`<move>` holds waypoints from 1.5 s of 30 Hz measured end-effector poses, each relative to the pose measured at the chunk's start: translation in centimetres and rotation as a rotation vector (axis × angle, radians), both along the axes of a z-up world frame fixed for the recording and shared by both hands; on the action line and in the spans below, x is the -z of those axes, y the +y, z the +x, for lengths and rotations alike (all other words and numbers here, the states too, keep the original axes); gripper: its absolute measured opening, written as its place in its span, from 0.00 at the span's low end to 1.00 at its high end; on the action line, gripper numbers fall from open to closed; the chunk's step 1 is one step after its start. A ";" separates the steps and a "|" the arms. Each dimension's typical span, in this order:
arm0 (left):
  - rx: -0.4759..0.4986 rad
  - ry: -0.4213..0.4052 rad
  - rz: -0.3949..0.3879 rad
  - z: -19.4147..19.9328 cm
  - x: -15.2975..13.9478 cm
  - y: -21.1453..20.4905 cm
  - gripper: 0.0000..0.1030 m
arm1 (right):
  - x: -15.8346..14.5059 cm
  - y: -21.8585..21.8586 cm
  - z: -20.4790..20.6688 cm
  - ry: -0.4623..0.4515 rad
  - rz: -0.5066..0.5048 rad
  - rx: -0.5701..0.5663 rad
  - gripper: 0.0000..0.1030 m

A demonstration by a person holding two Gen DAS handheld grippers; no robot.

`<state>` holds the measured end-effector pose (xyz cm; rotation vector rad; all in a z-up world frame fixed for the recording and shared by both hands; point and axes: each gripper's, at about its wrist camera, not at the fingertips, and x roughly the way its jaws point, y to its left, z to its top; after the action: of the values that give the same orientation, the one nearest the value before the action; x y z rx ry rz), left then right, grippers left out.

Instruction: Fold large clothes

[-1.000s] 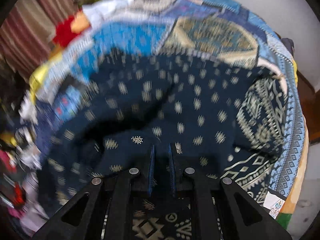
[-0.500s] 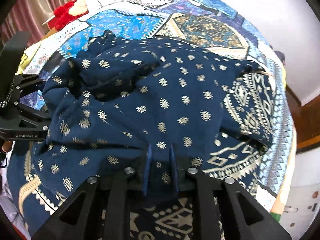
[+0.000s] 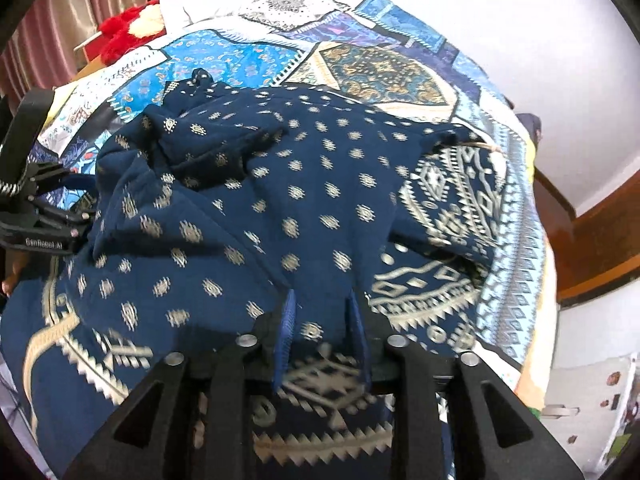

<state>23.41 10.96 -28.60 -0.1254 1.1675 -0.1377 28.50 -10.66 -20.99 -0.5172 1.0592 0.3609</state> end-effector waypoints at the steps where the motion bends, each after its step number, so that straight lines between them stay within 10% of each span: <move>1: 0.001 0.000 0.002 -0.1 0.0 0.0 0.77 | -0.2 -0.5 -0.2 -0.060 -0.044 0.027 0.77; 3: 0.005 -0.003 0.011 -0.1 -0.1 -0.2 0.79 | -0.7 -2.0 -0.6 -0.144 -0.059 0.046 0.98; 12: 0.014 -0.018 0.052 0.4 -2.0 0.5 0.79 | -0.1 -10.2 1.3 0.091 0.182 0.250 0.98; 21: -0.129 -0.110 0.044 4.3 -6.7 6.8 0.80 | -2.7 -13.5 5.2 0.054 0.364 0.340 0.98; 34: -0.254 0.102 -0.190 14.6 2.3 11.0 0.69 | 2.3 -13.0 17.9 0.212 0.530 0.425 0.97; 40: -0.232 0.076 -0.204 18.1 3.6 10.0 0.54 | 4.3 -11.6 21.9 0.217 0.534 0.401 0.84; 45: -0.172 0.057 -0.111 20.2 2.3 8.2 0.20 | 5.4 -8.5 24.4 0.180 0.443 0.356 0.21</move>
<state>43.63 19.13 -30.87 -0.3292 1.2002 -0.0470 52.91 -19.20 -26.36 0.1028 1.1777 0.3160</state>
